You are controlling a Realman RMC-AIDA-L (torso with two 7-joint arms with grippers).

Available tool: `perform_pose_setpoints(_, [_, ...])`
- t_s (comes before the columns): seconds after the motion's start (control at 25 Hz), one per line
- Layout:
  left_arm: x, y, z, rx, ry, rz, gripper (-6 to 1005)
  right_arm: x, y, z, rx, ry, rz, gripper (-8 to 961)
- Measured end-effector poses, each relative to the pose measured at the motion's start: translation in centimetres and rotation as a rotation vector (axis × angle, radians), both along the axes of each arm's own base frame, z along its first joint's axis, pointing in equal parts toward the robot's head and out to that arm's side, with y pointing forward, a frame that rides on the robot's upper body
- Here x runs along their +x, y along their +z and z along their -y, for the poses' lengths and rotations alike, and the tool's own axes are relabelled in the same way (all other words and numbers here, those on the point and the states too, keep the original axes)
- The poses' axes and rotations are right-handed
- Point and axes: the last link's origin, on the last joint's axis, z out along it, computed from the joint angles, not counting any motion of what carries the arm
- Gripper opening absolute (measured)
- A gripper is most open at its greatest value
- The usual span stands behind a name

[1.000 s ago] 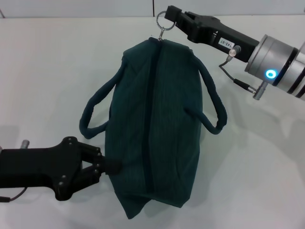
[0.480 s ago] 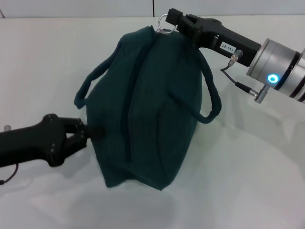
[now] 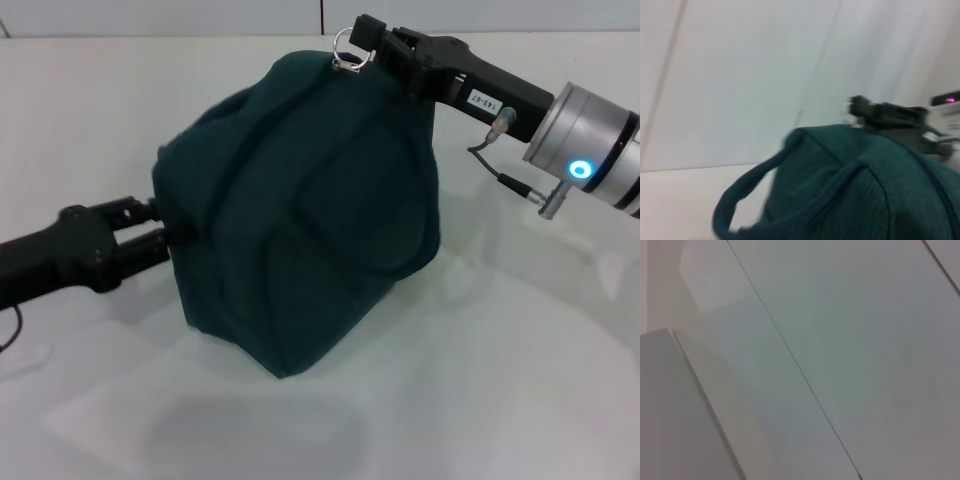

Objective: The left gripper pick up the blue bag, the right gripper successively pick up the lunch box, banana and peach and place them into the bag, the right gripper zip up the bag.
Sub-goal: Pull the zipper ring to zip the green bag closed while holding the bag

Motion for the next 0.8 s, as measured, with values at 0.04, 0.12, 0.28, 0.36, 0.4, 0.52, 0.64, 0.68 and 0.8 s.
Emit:
perform_pose_setpoints(0.04, [0.0, 0.0, 0.0, 0.0, 0.0, 0.0, 292, 0.1, 0.0, 0.1, 0.003, 0.001, -0.001, 112])
perform_pose_setpoints(0.12, [-0.7, 0.5, -0.3, 0.059, 0.06, 0.019, 389, 0.4, 0.2, 0.3, 0.015, 0.004, -0.008, 112])
perform_pose_setpoints(0.28, [-1.3, 1.0, -0.4, 0.104, 0.101, 0.041, 642, 0.5, 0.5, 0.5, 0.032, 0.009, -0.02, 112])
perform_pose_setpoints(0.36, [-1.5, 1.1, -0.4, 0.12, 0.112, 0.044, 706, 0.6, 0.5, 0.5, 0.033, 0.009, -0.019, 113])
perform_pose_setpoints(0.4, [-1.6, 1.2, -0.3, 0.132, 0.119, 0.049, 739, 0.6, 0.5, 0.5, 0.032, 0.008, -0.019, 113])
perform_pose_setpoints(0.52, [-2.0, 1.2, -0.1, 0.176, 0.137, 0.069, 835, 0.7, 0.5, 0.5, 0.032, 0.006, -0.018, 113])
perform_pose_setpoints(0.64, [-2.4, 1.0, 0.1, 0.21, 0.15, 0.073, 833, 0.7, 0.6, 0.6, 0.031, 0.009, -0.021, 113])
perform_pose_setpoints(0.68, [-2.6, 1.0, 0.1, 0.215, 0.161, 0.07, 833, 0.8, 0.6, 0.6, 0.03, 0.01, -0.022, 113])
perform_pose_setpoints(0.8, [-3.5, 1.4, 0.2, 0.256, 0.213, 0.067, 831, 1.0, 0.6, 0.7, 0.03, 0.006, -0.022, 114])
